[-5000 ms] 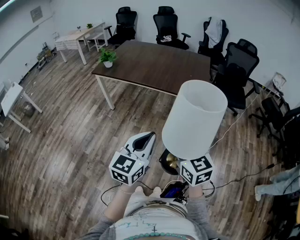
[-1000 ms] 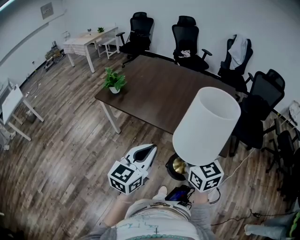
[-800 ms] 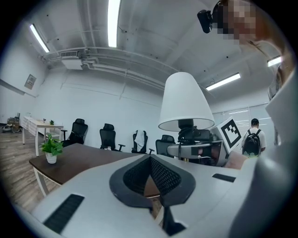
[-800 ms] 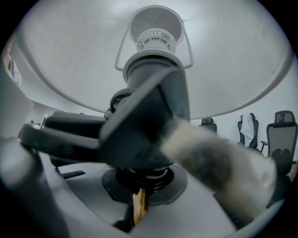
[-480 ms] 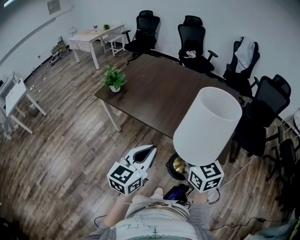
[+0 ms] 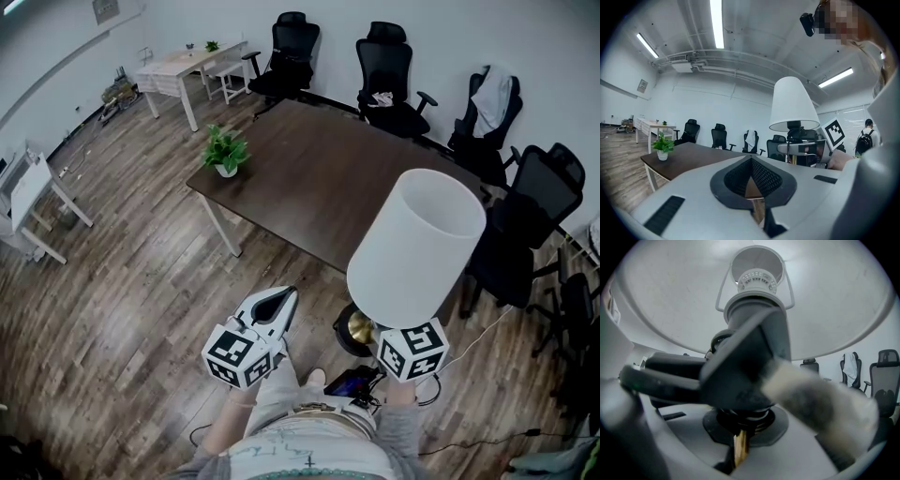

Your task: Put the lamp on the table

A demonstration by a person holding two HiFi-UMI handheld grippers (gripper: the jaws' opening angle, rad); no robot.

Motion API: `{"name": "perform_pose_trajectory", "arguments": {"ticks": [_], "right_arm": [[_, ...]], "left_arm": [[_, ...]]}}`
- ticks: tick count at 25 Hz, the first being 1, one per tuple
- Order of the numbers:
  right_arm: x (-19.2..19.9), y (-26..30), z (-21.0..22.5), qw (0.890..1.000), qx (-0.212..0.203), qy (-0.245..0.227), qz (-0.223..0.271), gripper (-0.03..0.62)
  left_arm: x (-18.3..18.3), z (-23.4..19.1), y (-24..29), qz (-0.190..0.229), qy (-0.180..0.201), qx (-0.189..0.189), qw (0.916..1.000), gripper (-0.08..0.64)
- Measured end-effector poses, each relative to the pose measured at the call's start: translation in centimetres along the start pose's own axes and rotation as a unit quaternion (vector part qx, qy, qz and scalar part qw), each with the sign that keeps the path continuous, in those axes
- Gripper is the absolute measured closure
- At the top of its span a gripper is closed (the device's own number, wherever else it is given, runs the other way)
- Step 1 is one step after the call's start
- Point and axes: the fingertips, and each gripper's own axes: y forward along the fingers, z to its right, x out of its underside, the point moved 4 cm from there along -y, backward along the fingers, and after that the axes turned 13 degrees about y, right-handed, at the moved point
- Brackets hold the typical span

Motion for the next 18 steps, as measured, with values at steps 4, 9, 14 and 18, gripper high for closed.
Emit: {"name": "perform_pose_trajectory", "arguments": {"ticks": [4,9,14,18], "right_arm": [[0.0,0.6,0.1,1.000,0.009,0.000,0.002,0.575],[-0.6,2.2,0.2,1.000,0.020,0.004,0.003,0.575],[-1.3,3.8,0.6,0.999,0.036,0.003,0.004,0.575],[-1.9,5.4,1.0,0.999,0.053,0.005,0.004,0.575]], "left_arm": [[0.0,-0.6,0.9,0.000,0.001,0.015,0.9999,0.549],[-0.6,-2.0,2.5,0.009,0.004,0.039,0.9992,0.548],[-0.8,-3.8,4.3,0.010,0.004,0.060,0.9981,0.548],[-0.7,-5.5,5.6,0.003,0.011,0.074,0.9972,0.548]]}}
